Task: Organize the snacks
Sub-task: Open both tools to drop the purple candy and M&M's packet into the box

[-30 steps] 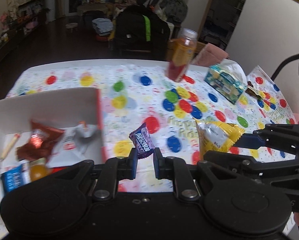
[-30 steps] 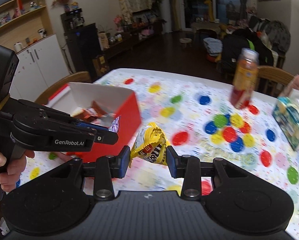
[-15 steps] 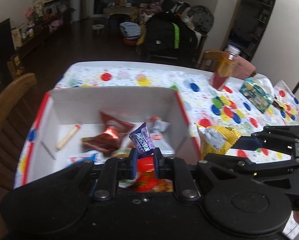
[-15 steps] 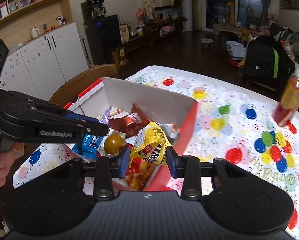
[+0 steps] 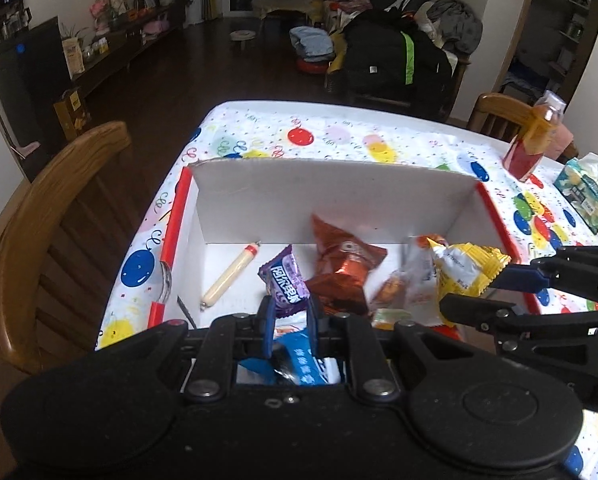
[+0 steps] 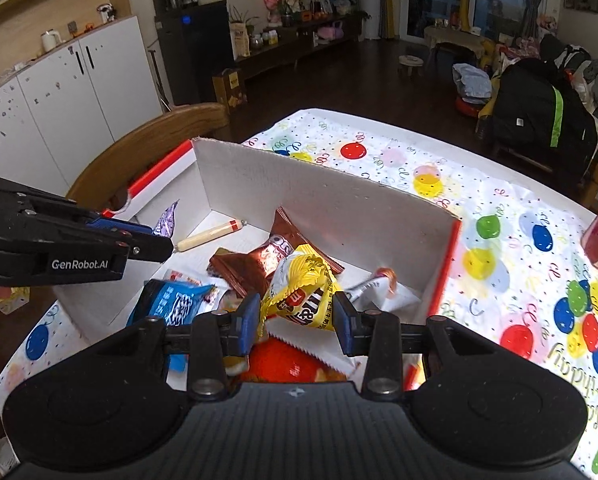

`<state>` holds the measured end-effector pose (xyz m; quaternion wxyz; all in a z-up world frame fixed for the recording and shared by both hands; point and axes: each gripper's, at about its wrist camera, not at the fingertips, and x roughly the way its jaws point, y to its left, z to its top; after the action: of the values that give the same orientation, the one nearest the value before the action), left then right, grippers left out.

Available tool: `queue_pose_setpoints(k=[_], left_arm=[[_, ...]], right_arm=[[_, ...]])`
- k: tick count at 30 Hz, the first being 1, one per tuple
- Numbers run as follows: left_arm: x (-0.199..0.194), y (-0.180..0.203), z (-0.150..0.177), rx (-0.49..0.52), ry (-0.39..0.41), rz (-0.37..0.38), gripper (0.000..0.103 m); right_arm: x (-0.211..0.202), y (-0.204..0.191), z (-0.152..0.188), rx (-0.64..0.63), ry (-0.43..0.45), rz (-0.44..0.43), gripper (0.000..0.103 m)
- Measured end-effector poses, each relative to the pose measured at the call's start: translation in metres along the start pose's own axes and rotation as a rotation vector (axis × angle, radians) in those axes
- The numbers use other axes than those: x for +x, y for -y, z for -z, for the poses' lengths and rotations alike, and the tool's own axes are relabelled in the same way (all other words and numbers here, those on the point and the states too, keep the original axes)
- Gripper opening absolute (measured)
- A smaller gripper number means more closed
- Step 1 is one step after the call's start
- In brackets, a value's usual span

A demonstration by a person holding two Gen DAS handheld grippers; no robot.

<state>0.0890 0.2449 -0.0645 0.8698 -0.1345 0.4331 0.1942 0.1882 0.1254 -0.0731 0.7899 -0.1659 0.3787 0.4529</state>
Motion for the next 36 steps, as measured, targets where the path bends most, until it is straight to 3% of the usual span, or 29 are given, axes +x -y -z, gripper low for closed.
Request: queue_pose_setpoints(k=[8, 18, 25, 29, 31, 36], left_arm=[[0.026, -0.006, -0.005, -0.004, -0.06, -0.01, 0.014], [0.042, -0.001, 0.0, 0.003, -0.108, -0.008, 0.015], [0.042, 0.0, 0.003, -0.01, -0.118, -0.008, 0.028], [0.035, 0.002, 0.005, -0.018, -0.096, -0.013, 0.057], [0.03, 0.004, 0.005, -0.015, -0.081, -0.016, 0.058], [0.016, 0.007, 0.007, -0.014, -0.048, -0.011, 0.072]], right_arm=[[0.026, -0.002, -0.007, 0.024, -0.044, 0.009, 0.038], [0.029, -0.006, -0.006, 0.012, -0.046, 0.016, 0.04], [0.021, -0.002, -0.006, 0.046, -0.035, 0.013, 0.04], [0.013, -0.001, -0.004, 0.055, -0.02, 0.003, 0.046], [0.009, -0.001, -0.004, 0.059, -0.011, 0.003, 0.048], [-0.007, 0.002, -0.002, 0.09, 0.024, -0.009, 0.056]])
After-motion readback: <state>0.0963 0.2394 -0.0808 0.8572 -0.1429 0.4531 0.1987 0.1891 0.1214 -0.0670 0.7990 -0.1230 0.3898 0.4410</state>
